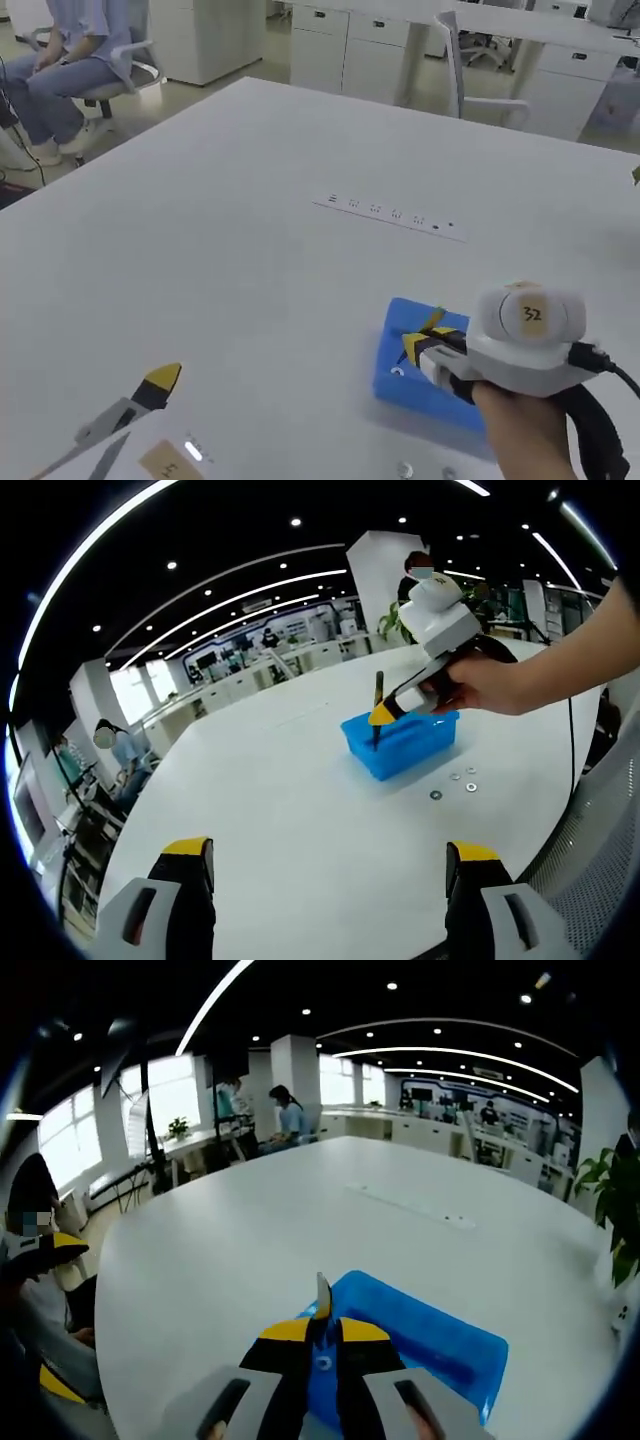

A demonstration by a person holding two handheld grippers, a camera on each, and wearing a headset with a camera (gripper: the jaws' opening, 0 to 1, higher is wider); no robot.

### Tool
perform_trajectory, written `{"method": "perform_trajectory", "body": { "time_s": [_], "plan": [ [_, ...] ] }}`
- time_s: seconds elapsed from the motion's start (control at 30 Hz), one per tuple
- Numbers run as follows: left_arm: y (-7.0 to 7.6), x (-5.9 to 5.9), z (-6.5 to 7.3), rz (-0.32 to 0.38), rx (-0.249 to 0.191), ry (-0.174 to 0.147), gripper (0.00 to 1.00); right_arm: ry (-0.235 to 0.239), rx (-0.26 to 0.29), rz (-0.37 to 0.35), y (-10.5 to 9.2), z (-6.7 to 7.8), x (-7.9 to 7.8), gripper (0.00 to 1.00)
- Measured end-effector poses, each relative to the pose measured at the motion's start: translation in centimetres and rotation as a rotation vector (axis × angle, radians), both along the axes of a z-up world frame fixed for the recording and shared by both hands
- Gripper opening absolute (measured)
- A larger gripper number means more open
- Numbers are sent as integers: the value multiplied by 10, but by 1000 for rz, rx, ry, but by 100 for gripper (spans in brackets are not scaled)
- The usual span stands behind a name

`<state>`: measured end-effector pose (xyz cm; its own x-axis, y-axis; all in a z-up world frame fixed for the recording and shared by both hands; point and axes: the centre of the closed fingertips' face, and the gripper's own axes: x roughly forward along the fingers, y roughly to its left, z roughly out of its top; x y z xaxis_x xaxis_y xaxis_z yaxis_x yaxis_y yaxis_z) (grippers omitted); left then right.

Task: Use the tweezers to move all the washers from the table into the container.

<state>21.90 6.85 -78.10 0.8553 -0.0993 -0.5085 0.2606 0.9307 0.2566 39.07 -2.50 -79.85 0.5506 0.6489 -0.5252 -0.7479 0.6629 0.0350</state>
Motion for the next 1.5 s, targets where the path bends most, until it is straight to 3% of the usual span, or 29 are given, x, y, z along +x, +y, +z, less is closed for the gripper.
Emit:
{"method": "perform_trajectory", "body": {
  "time_s": [0.17,0.53,0.73,1.07,1.5],
  "plan": [
    [2,0,-2,1,6,2,99,-32,29,16,-6,21,-11,5],
    [4,0,-4,11,12,8,99,-50,48,56,-20,36,-46,5],
    [3,-1,-8,3,23,23,99,-16,63,60,-25,30,-65,5],
    [4,-1,-7,6,31,18,98,58,51,71,-31,1,-86,5],
    [2,-1,-6,0,22,17,99,96,9,80,-33,-19,-94,5]
  ]
}}
